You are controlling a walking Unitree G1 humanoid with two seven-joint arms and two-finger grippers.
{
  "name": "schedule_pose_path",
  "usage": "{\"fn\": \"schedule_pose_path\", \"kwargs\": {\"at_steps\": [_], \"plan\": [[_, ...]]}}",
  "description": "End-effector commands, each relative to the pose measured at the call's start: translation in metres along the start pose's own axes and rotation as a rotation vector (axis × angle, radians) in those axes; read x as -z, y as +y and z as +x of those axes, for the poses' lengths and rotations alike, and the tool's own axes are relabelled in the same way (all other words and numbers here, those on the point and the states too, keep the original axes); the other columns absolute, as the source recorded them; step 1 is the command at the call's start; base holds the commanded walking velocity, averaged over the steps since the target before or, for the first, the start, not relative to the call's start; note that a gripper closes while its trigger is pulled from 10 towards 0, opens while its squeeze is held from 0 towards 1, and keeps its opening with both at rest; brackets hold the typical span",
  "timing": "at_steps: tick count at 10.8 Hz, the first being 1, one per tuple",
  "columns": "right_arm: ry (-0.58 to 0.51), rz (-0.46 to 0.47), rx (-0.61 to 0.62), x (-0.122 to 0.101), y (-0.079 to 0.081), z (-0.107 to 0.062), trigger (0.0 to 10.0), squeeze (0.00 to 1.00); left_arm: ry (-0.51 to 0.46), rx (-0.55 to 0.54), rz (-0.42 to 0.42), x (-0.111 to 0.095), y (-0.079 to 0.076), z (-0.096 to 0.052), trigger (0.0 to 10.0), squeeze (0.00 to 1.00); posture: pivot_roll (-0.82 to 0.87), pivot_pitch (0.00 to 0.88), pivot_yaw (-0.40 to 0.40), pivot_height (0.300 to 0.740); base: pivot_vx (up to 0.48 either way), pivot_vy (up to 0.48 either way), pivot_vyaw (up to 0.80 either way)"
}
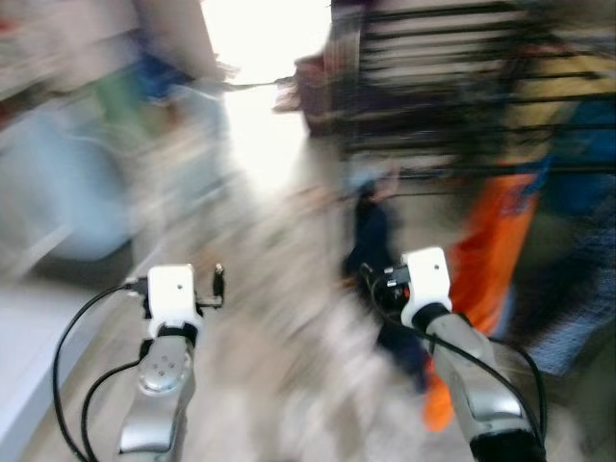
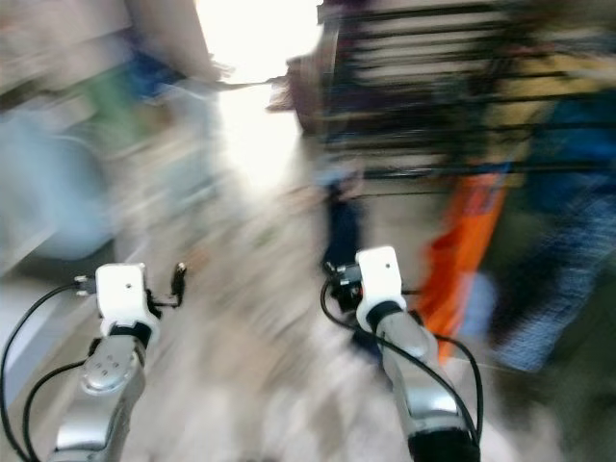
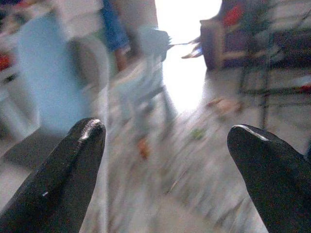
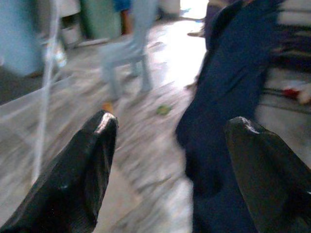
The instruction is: Hang hanger
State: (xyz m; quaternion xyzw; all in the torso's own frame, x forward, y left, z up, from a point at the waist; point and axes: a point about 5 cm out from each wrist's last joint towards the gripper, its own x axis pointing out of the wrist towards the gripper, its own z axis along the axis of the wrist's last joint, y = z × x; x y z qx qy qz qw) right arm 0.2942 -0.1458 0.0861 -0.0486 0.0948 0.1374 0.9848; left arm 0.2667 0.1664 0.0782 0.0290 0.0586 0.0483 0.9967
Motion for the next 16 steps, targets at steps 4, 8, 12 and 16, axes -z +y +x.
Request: {"fn": "schedule_pose_path", "kwargs": {"at_steps": [4,8,12,16], "plan": [[-0.005,0.008,-0.007,-0.003,0.0,0.0,10.0,0.0,0.001,0.024,0.021,-0.001,-0.005,0.002,10.0,0.0,-0.12,0.0,0.104,0.74,-0.243,-0.068,0.26],[-0.009,-0.001,-0.015,-0.005,0.0,0.002,10.0,0.0,-0.018,0.03,0.007,-0.004,-0.008,0.004,10.0,0.0,-0.12,0.0,0.098,0.74,0.0,-0.255,0.0],[-0.007,-0.007,-0.046,-0.006,0.004,0.002,10.0,0.0,-0.014,-0.04,0.013,-0.003,-0.002,0.004,10.0,0.0,-0.12,0.0,0.089,0.74,0.0,0.0,0.0],[-0.026,0.017,-0.061,-0.008,0.009,0.004,10.0,0.0,0.006,-0.086,0.018,0.003,0.018,-0.003,10.0,0.0,-0.1,0.0,0.081,0.74,0.0,0.0,0.4]]}}
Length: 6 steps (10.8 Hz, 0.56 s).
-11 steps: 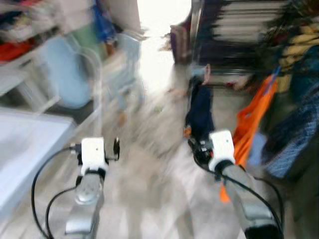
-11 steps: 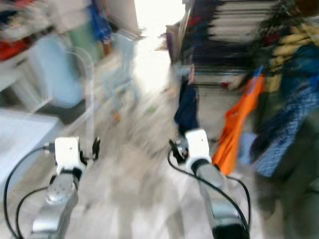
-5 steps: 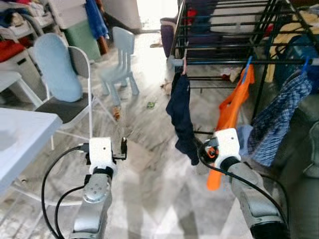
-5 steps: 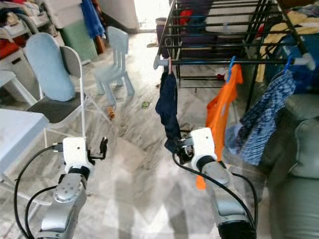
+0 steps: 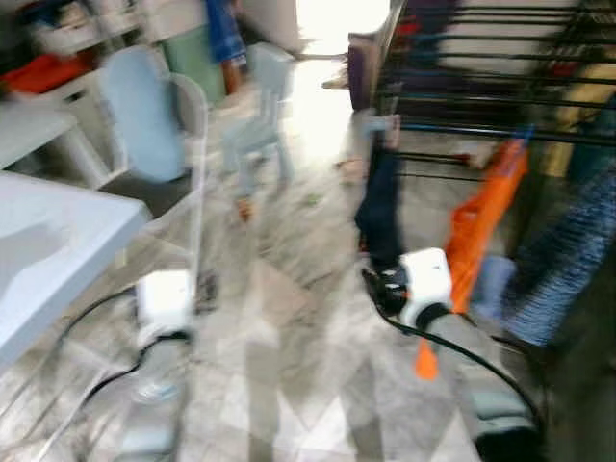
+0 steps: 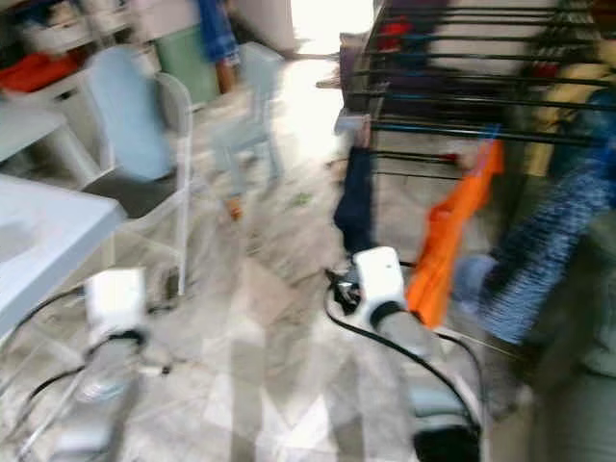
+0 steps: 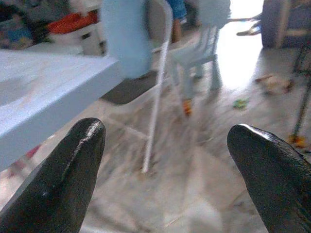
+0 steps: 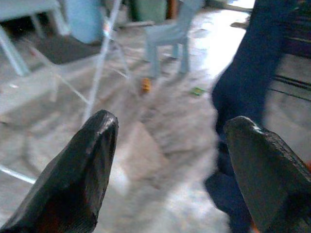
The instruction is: Hang hanger
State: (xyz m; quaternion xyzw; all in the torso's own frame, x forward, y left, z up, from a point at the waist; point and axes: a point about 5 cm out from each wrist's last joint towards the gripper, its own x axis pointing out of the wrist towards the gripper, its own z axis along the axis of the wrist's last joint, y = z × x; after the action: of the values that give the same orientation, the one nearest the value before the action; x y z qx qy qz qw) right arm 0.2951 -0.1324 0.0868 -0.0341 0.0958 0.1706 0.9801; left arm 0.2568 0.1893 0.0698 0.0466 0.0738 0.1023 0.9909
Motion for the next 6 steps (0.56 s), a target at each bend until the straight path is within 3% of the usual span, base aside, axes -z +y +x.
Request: {"fn": "schedule_pose_path", "kwargs": {"at_steps": [1,4,6], "plan": [[-0.023,-0.006,0.009,-0.0042,-0.0029,0.001,10.0,0.0,-0.025,0.011,-0.002,-0.0071,-0.0008,-0.0001,10.0,0.0,-0.08,0.0,0.071,0.74,0.0,0.0,0.0],[-0.043,-0.01,0.013,-0.0083,0.0034,0.01,10.0,0.0,-0.026,0.006,-0.022,-0.0069,0.0014,-0.0014,10.0,0.0,-0.06,0.0,0.052,0.74,0.0,0.0,0.0],[-0.05,-0.028,0.052,-0.0086,-0.0034,0.0088,10.0,0.0,-0.019,0.039,-0.044,-0.0062,-0.0024,-0.0006,10.0,0.0,-0.07,0.0,0.056,0.74,0.0,0.0,0.0]]}}
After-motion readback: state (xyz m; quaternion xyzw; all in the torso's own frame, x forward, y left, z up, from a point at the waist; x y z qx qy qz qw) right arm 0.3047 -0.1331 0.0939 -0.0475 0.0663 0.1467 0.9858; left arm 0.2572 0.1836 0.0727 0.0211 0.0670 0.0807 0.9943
